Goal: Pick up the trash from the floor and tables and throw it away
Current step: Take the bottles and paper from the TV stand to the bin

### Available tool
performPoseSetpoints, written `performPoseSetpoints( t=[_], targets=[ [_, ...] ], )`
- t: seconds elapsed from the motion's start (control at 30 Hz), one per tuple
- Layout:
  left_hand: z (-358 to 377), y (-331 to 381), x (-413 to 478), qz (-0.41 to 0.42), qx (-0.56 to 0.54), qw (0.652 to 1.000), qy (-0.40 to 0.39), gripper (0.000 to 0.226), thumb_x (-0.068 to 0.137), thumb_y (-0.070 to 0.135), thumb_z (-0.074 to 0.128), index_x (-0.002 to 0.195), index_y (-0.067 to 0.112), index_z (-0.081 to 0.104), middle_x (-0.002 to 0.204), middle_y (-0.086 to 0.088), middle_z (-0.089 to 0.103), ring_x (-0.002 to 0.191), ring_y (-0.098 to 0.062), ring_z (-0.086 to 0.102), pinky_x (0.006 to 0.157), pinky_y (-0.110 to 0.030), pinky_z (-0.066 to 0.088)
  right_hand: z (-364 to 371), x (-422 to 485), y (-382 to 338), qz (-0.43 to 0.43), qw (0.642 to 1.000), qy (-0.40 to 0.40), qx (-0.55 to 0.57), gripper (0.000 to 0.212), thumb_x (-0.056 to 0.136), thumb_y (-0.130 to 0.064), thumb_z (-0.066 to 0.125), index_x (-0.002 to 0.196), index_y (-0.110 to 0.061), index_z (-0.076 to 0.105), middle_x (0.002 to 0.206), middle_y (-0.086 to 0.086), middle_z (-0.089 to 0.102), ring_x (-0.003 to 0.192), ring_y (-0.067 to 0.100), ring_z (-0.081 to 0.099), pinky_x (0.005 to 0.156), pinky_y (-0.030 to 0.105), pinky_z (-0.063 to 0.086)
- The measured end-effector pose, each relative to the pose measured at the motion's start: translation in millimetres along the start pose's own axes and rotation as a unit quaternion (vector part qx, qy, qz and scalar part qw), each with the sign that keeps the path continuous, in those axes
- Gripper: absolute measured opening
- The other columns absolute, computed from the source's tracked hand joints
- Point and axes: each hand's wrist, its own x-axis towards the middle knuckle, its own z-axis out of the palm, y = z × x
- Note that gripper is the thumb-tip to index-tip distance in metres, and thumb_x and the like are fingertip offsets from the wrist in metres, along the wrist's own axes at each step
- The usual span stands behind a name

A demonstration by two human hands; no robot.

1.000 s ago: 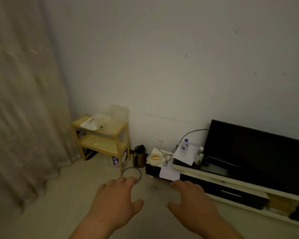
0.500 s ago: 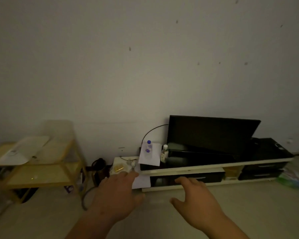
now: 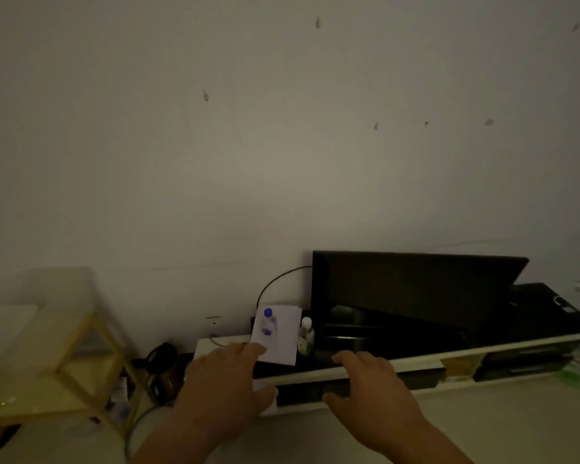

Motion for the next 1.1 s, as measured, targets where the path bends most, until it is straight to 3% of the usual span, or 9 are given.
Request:
performPoseSetpoints(
  t=[0.33,0.67,1.1],
  targets=[
    [-6.3,-35.5,126.6,0.01,-0.008,1.0,0.006,0.07,0.08,0.075,0.051,0.142,0.046,0.035,0.141,0.016,0.05,0.123,-0.011,0.049,0.104,-0.034,0.04,-1.9,126.1,-3.4,0.009,1.0,-0.014,0.005,0.063,0.082,-0.058,0.064,0.136,-0.039,0.038,0.132,-0.009,0.049,0.122,0.017,0.041,0.103,0.037,0.042],
    [25.7,-110.2,296.2,0.046,-0.013,0.997,-0.063,0.066,0.081,0.07,0.053,0.139,0.044,0.038,0.136,0.011,0.053,0.119,-0.013,0.051,0.098,-0.035,0.045,53.8,266.7,-8.0,0.075,0.997,-0.008,0.017,0.061,0.083,-0.058,0.063,0.135,-0.042,0.036,0.131,-0.01,0.047,0.123,0.018,0.04,0.101,0.036,0.043],
    [183.5,-132.1,460.8,0.018,-0.02,0.993,-0.114,0.071,0.082,0.065,0.056,0.143,0.04,0.032,0.135,0.009,0.052,0.118,-0.016,0.052,0.099,-0.038,0.045,185.2,422.6,91.3,0.1,0.993,-0.056,0.025,0.061,0.085,-0.059,0.061,0.138,-0.037,0.038,0.135,-0.006,0.048,0.12,0.019,0.042,0.093,0.033,0.045]
  ],
)
